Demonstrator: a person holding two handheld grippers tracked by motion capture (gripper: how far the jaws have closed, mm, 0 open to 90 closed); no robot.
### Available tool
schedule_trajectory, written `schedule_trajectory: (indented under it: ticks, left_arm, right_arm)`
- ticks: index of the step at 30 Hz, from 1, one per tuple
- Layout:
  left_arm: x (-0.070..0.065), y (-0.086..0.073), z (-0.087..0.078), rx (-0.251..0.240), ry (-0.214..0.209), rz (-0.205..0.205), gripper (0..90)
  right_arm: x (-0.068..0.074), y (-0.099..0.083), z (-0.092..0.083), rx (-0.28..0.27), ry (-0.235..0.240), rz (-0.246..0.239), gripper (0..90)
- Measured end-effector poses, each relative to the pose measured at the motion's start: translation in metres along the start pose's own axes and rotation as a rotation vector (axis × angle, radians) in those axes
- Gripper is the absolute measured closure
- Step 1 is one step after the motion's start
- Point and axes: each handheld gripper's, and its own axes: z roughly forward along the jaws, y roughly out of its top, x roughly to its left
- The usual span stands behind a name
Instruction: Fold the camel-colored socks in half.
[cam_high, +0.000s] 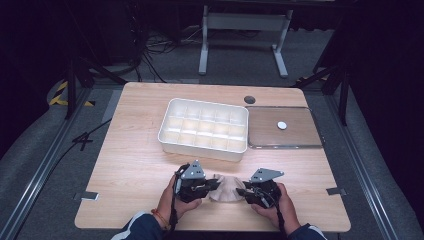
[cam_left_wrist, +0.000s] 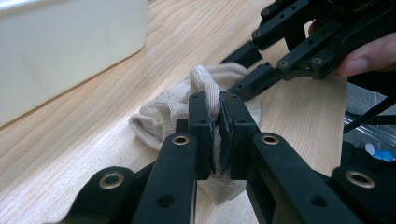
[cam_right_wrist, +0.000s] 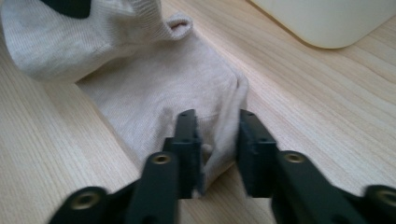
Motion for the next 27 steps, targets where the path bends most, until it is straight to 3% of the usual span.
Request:
schedule_trajectory:
  ticks: [3, 8, 10, 11, 15, 18, 23, 27]
  left_arm:
    - [-0.003, 0.003, 0.003, 0.006, 0.0, 0.011, 83.8]
    - [-0.009, 0.008, 0.014, 0.003, -0.012, 0.021, 83.8]
    - [-0.011, 0.009, 0.016, 0.006, -0.008, 0.027, 83.8]
    - [-0.014, 0.009, 0.02, 0.007, -0.009, 0.039, 83.8]
    - [-0.015, 0.01, 0.021, 0.003, -0.005, 0.037, 83.8]
    - [-0.013, 0.01, 0.021, -0.001, -0.004, 0.028, 83.8]
    - [-0.013, 0.012, 0.026, -0.011, -0.005, 0.013, 83.8]
    - [-0.016, 0.014, 0.034, 0.012, -0.001, 0.023, 83.7]
  right_arm:
    - [0.001, -0.001, 0.001, -0.005, -0.01, -0.008, 78.6]
    - [0.002, -0.001, 0.002, -0.01, -0.007, 0.001, 78.9]
    - [0.002, -0.001, 0.002, -0.009, -0.007, 0.0, 77.9]
    - [0.002, -0.001, 0.001, -0.014, -0.025, -0.011, 66.9]
    - [-0.005, 0.003, -0.013, -0.063, -0.038, 0.021, 66.5]
    - [-0.01, 0.001, -0.014, -0.059, -0.02, 0.03, 65.5]
    - [-0.015, -0.003, -0.006, 0.004, 0.022, 0.019, 76.5]
    - [-0.014, -0.004, -0.004, 0.014, 0.031, 0.036, 80.0]
